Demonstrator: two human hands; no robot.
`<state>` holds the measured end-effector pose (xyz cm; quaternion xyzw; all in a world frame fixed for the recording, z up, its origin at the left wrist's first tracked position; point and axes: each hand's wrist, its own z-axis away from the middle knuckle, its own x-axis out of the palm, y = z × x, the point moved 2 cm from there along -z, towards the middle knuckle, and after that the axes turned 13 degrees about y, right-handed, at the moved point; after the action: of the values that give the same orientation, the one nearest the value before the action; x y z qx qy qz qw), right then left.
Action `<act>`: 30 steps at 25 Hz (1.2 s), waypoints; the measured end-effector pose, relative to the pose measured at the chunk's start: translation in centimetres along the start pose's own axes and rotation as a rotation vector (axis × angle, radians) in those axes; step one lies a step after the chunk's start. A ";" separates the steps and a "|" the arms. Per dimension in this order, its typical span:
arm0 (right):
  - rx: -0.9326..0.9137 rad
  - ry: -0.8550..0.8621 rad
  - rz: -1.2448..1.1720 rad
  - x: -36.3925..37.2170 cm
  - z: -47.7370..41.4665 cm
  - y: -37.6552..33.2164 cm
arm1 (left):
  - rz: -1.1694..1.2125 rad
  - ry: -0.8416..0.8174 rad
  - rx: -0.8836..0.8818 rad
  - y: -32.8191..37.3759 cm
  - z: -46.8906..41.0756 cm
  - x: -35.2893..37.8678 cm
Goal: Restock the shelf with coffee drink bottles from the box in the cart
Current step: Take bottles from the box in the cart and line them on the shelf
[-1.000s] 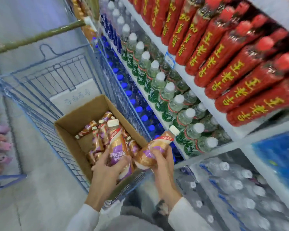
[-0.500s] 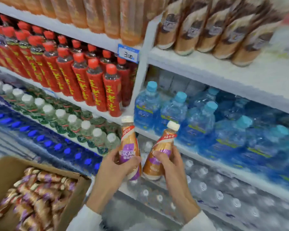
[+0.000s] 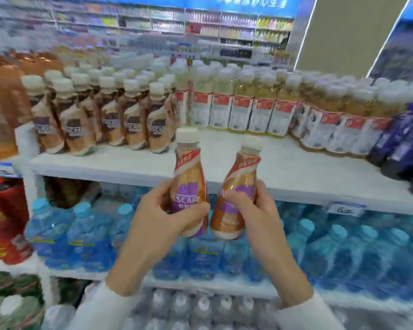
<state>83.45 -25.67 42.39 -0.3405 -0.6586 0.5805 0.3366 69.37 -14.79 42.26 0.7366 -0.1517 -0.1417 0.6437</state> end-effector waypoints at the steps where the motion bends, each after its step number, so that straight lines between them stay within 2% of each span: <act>1: -0.049 0.002 -0.010 -0.3 -1.8 -1.5 | -0.020 0.005 0.044 1.3 -1.6 1.4; 5: -0.169 0.023 0.032 0.0 -8.0 -4.8 | -0.104 0.044 0.156 3.4 -8.0 6.0; 10: -0.140 0.030 0.065 0.5 -11.8 -3.7 | -0.171 0.068 0.168 1.9 -11.8 8.0; 15: -0.136 0.000 0.097 0.4 -12.7 -1.2 | -0.200 0.058 0.222 0.0 -12.7 8.0; 19: -0.139 -0.027 0.131 -0.3 -12.4 -0.2 | -0.174 -0.015 0.197 -0.3 -12.4 7.5; 25: -0.262 0.138 0.289 -1.2 -11.3 0.2 | -0.201 -0.019 0.211 0.3 -12.5 5.9; 30: -0.241 0.063 0.251 -1.1 -11.6 0.5 | -0.172 0.021 0.219 0.1 -11.9 6.0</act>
<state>93.81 -20.37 42.95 -0.4760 -0.6650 0.5237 0.2386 79.69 -6.50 43.85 0.8141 -0.0956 -0.1714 0.5465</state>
